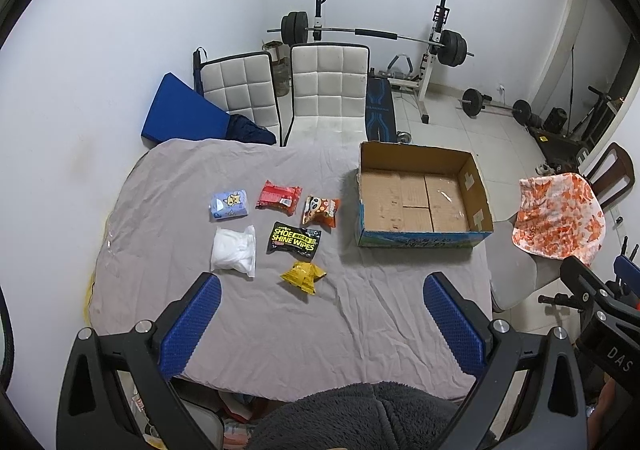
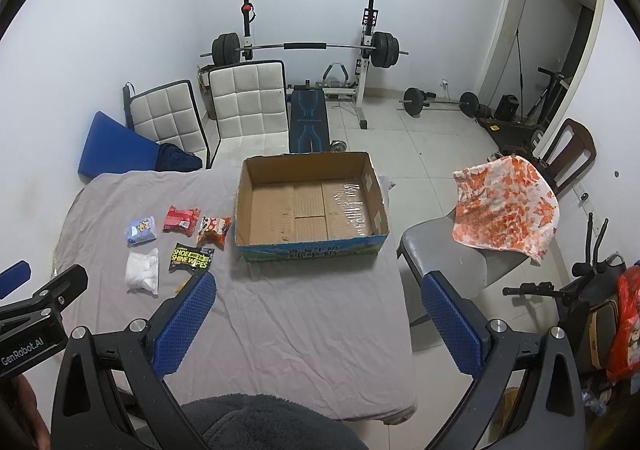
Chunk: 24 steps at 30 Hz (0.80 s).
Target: Organize soft objects
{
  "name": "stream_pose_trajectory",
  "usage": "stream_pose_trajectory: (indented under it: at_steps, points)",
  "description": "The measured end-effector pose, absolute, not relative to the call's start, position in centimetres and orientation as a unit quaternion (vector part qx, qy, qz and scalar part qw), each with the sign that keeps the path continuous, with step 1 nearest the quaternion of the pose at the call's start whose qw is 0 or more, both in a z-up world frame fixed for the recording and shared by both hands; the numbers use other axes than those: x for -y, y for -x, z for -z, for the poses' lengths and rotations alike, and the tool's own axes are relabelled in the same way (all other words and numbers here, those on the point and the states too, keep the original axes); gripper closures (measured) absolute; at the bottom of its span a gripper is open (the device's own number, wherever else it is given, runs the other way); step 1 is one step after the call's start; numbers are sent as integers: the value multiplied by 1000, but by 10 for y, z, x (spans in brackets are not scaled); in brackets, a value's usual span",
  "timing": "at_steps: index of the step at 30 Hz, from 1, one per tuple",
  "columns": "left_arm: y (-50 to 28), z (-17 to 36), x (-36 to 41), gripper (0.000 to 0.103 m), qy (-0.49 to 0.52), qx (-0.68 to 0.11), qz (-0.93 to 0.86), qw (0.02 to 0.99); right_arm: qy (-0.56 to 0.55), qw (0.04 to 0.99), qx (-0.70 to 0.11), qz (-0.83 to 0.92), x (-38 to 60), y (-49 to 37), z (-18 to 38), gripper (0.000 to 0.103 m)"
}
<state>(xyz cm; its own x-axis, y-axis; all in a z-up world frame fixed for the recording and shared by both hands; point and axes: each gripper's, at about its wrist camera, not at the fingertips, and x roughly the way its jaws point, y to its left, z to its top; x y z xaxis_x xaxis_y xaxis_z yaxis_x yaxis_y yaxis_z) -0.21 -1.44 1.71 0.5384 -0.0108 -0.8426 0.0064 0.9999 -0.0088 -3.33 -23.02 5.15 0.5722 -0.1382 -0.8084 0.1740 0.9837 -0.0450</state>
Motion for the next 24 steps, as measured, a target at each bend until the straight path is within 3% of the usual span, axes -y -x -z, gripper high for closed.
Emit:
stream_pose_trajectory:
  at_steps: [24]
  points:
    - [-5,-13,5,0,9,-477,-5,879,-28,880,-470,61,229,18,-32,0]
